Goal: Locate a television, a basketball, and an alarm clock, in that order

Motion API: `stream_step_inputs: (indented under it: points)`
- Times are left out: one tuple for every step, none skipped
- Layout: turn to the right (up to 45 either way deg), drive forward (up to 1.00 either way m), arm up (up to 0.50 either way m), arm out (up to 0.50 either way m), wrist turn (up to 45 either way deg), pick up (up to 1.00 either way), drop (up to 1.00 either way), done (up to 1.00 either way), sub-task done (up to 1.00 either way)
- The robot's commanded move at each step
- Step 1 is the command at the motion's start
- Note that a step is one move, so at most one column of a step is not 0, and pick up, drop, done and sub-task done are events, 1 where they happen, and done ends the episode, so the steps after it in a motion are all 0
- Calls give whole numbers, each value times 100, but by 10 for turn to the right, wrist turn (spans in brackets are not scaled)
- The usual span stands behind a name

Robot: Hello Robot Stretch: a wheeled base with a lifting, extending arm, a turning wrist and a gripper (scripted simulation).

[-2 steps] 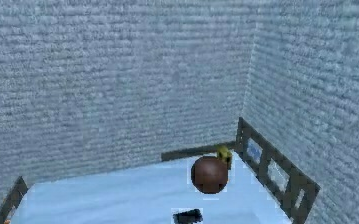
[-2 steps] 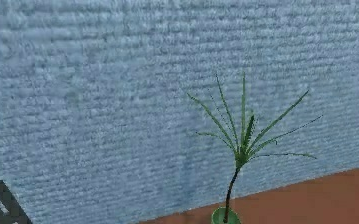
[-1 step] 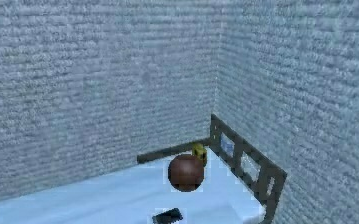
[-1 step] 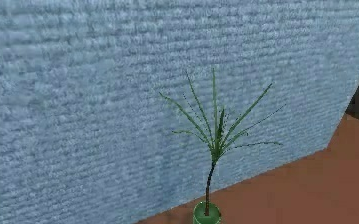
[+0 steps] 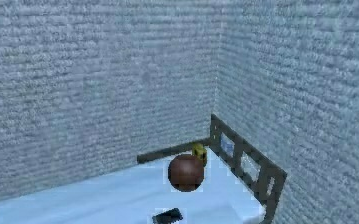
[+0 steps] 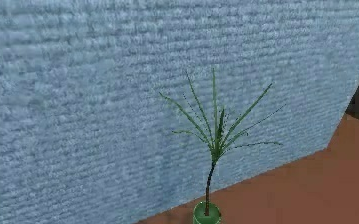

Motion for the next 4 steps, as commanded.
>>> stream_step_inputs:
  points:
    - [450,0,0,0,0,0,0,0,0]
    - [450,0,0,0,0,0,0,0,0]
    - [450,0,0,0,0,0,0,0,0]
    - [180,0,0,0,0,0,0,0,0]
